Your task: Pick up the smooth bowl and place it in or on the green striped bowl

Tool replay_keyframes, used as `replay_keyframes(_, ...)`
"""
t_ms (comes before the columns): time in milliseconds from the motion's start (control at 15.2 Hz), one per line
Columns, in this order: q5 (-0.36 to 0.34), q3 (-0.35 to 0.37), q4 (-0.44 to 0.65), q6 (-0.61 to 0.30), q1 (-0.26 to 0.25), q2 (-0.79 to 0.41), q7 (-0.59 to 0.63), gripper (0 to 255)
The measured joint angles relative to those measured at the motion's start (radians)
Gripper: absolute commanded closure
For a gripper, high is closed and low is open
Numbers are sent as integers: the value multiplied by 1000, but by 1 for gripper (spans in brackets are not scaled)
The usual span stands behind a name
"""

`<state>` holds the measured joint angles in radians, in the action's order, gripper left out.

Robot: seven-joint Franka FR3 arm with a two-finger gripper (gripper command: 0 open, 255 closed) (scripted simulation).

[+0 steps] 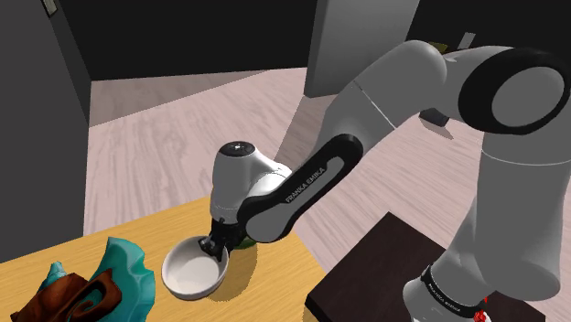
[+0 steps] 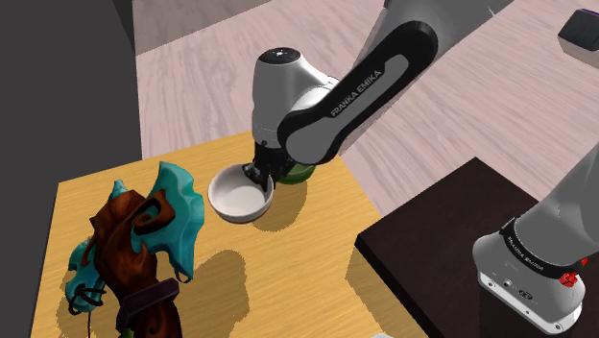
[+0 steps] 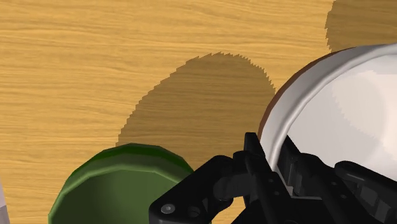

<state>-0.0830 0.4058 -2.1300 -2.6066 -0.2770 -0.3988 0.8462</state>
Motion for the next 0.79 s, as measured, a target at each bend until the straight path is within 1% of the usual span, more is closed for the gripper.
replay_keyframes(462, 42, 27, 4, 76, 24, 76, -24, 255)
replay_keyframes(792, 67, 42, 20, 133, 33, 121, -32, 255)
